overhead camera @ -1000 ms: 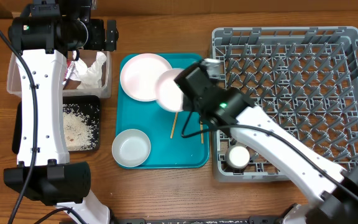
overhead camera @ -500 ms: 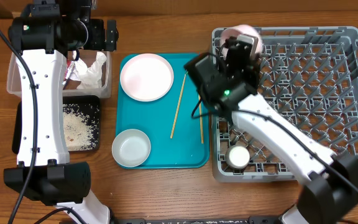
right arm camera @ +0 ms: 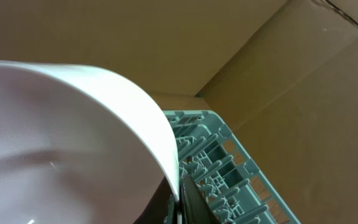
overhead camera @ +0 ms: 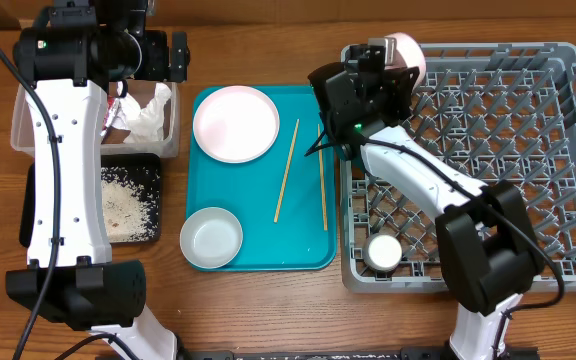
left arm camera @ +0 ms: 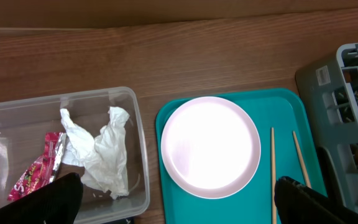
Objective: Sort waste into correct bins and load items into the dishwasher
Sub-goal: 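Set the pink bowl into the back of the dish rack and release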
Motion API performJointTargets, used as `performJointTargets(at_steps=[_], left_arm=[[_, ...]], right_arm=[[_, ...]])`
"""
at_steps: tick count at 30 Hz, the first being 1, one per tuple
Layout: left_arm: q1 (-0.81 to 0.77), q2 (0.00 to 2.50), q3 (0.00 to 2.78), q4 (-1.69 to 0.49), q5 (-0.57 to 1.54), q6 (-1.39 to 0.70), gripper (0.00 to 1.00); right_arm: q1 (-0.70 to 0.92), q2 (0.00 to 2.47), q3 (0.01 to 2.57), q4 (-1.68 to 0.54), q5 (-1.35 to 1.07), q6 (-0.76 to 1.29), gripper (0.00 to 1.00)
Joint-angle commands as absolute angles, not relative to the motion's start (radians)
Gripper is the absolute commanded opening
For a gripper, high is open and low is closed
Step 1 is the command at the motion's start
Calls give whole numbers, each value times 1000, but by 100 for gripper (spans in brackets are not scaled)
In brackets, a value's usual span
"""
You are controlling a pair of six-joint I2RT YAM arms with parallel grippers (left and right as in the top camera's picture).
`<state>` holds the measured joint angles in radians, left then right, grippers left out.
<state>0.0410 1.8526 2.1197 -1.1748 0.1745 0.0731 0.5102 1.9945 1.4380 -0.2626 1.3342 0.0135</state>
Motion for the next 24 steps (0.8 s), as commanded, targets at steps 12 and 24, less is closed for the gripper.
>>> performJointTargets(at_steps=[12, 24], left_arm=[[40, 1857, 2135, -1171, 168, 67, 100], [40, 1857, 2135, -1171, 168, 67, 100]], right_arm=[[509, 2070, 1452, -277, 1328, -31, 4], [679, 2070, 1452, -309, 1259, -31, 59]])
